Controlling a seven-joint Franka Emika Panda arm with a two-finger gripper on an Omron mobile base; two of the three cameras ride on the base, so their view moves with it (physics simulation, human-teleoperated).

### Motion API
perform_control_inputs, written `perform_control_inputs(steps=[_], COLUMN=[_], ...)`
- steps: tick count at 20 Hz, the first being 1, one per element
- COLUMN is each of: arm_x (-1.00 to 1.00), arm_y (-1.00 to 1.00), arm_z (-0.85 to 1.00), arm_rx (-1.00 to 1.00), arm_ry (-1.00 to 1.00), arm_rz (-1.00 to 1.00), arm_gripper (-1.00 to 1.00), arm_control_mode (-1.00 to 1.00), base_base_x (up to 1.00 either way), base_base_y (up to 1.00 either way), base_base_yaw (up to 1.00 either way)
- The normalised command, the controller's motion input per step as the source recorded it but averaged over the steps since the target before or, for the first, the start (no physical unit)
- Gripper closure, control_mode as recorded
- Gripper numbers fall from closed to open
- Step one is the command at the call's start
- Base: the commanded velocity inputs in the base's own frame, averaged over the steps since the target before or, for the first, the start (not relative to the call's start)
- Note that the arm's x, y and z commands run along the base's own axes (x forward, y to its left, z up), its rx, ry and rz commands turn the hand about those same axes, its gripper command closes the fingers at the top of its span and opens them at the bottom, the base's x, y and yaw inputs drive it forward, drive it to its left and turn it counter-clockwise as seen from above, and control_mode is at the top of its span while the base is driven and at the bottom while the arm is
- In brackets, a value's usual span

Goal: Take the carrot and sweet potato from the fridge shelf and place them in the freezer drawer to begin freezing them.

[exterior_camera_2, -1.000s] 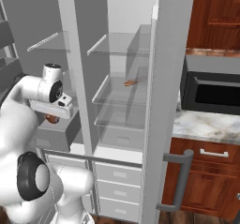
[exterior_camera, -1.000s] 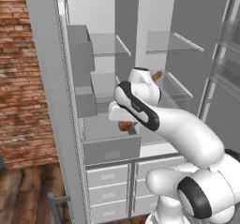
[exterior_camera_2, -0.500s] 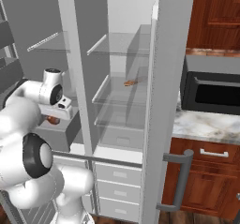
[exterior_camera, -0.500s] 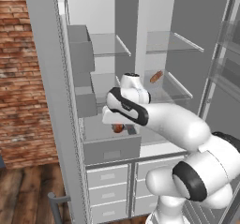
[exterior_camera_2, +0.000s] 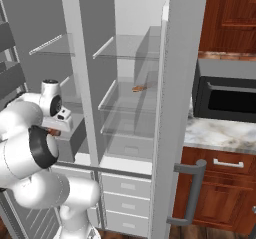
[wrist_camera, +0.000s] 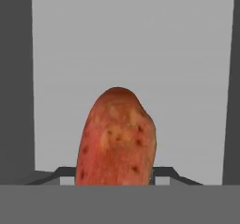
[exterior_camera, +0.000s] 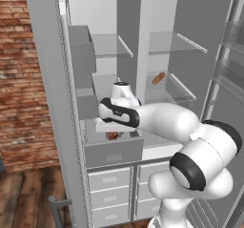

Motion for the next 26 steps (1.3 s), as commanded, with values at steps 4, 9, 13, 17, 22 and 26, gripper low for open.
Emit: perform_control_inputs(steps=[4,9,13,17,22,26], arm_x=[-0.17,-0.41,-0.44,-0.23,-0.16,-0.02], arm_y=[0.11,0.02,0.0,-0.01,-0.06,-0.07], arm_z=[-0.4,-0.27,-0.23,-0.06,0.0,0.07], arm_rx=[0.0,0.0,0.0,0.0,0.0,0.0], arm_ry=[0.0,0.0,0.0,-0.01,-0.07,-0.09], arm_rz=[0.0,0.0,0.0,0.0,0.0,0.0], arm_gripper=[1.0,1.0,-1.0,-1.0,-1.0,-1.0], arm_control_mode=[-1.0,-1.0,-1.0,-1.0,-1.0,-1.0], base_base_x=[0.0,0.0,0.0,0.0,0.0,0.0], base_base_y=[0.0,0.0,0.0,0.0,0.0,0.0], base_base_yaw=[0.0,0.0,0.0,0.0,0.0,0.0])
